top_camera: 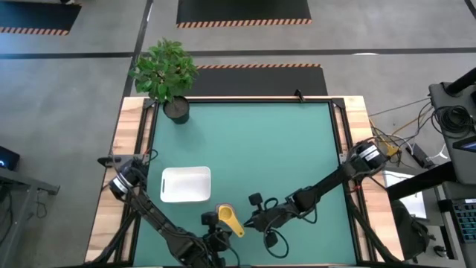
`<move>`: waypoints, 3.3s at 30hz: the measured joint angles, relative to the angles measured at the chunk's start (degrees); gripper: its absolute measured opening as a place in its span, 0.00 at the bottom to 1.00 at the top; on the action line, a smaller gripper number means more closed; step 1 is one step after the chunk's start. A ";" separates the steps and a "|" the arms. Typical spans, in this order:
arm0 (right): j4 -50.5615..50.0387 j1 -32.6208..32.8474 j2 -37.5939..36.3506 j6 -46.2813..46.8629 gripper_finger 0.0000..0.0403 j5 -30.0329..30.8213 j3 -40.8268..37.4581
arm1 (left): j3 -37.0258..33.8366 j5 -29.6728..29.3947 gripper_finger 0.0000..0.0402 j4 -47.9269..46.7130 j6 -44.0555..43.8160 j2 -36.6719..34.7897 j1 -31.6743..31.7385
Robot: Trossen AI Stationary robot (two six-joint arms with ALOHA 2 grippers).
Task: Nest measuring cups in basket
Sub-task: Stack the yellow measuring cup in the top of the purple measuring cup, then put the stacked measuring cups into the white bin
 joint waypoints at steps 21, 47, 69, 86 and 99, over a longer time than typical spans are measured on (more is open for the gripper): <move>-1.82 -0.04 -0.42 -0.13 0.02 2.96 0.00 | 0.59 -0.19 0.00 1.43 6.50 0.12 1.25; -3.81 -0.06 -0.84 -1.57 0.02 3.14 0.00 | 13.76 11.14 0.00 -21.71 14.17 -2.47 -0.47; -14.15 -7.14 -13.88 -15.12 0.02 14.97 -0.39 | 16.20 23.24 0.08 -27.12 25.74 -2.60 7.02; -16.80 -9.18 -24.45 -17.12 0.02 14.95 -1.43 | 12.02 18.81 0.70 -28.74 25.77 -2.64 7.28; -16.78 -9.18 -36.28 -11.78 0.02 16.38 -10.52 | 9.31 18.61 0.66 -23.94 26.99 -2.69 6.96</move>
